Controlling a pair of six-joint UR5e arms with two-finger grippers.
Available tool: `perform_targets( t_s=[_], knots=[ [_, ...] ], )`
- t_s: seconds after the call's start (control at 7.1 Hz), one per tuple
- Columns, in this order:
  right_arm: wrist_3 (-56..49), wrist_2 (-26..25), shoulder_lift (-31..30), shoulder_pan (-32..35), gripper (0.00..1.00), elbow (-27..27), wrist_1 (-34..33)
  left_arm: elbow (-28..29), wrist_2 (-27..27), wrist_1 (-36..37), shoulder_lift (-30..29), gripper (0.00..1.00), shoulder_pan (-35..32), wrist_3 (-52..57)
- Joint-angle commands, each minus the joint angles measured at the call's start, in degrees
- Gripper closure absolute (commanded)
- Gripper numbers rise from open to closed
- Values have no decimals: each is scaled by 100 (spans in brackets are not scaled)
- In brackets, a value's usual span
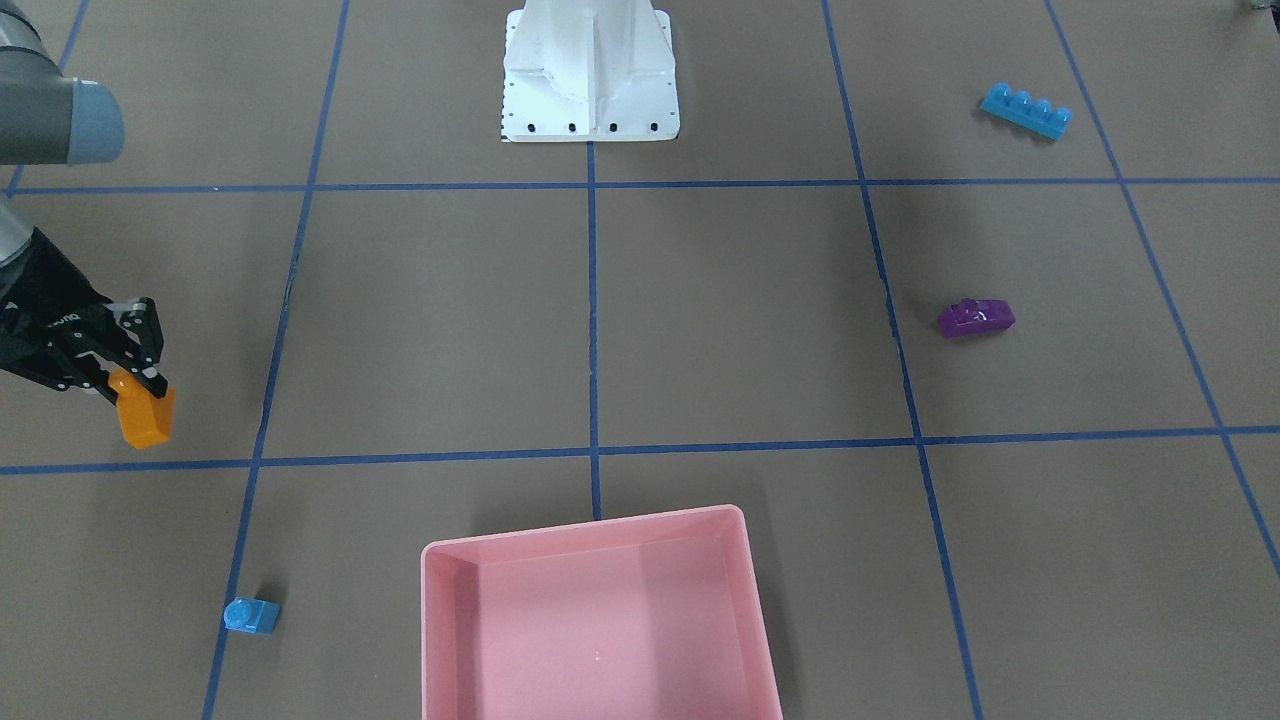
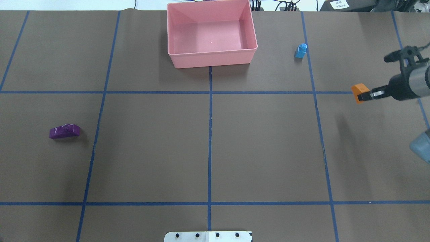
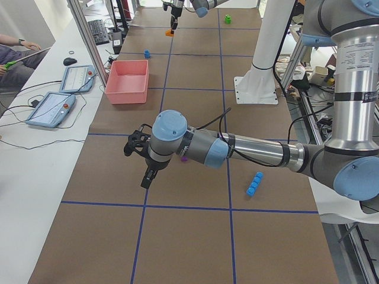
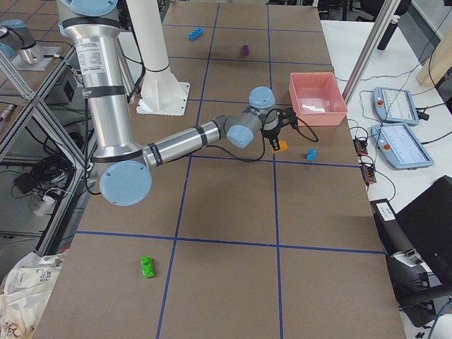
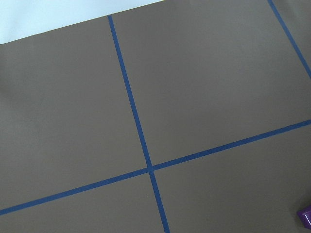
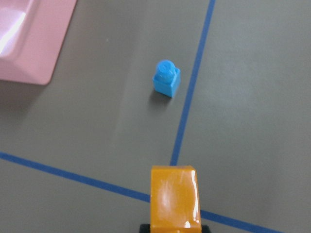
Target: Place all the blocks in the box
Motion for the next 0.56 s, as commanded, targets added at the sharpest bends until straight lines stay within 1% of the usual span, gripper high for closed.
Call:
perform_targets(
  t_s=[0.0, 0.14, 0.28, 0.42],
  knots=[
    [867, -35, 1987, -77, 100, -1054, -947, -8, -1, 0, 14, 0, 0, 7],
    [1038, -79, 2795, -191, 100, -1939, -939, -8, -1, 0, 14, 0, 0, 7],
    [1092, -270, 3647, -314, 100, -2992, -939, -8, -1, 0, 14, 0, 0, 7],
    [1136, -751, 4186, -472, 100, -3734, -947, -8, -1, 0, 14, 0, 0, 7]
  ],
)
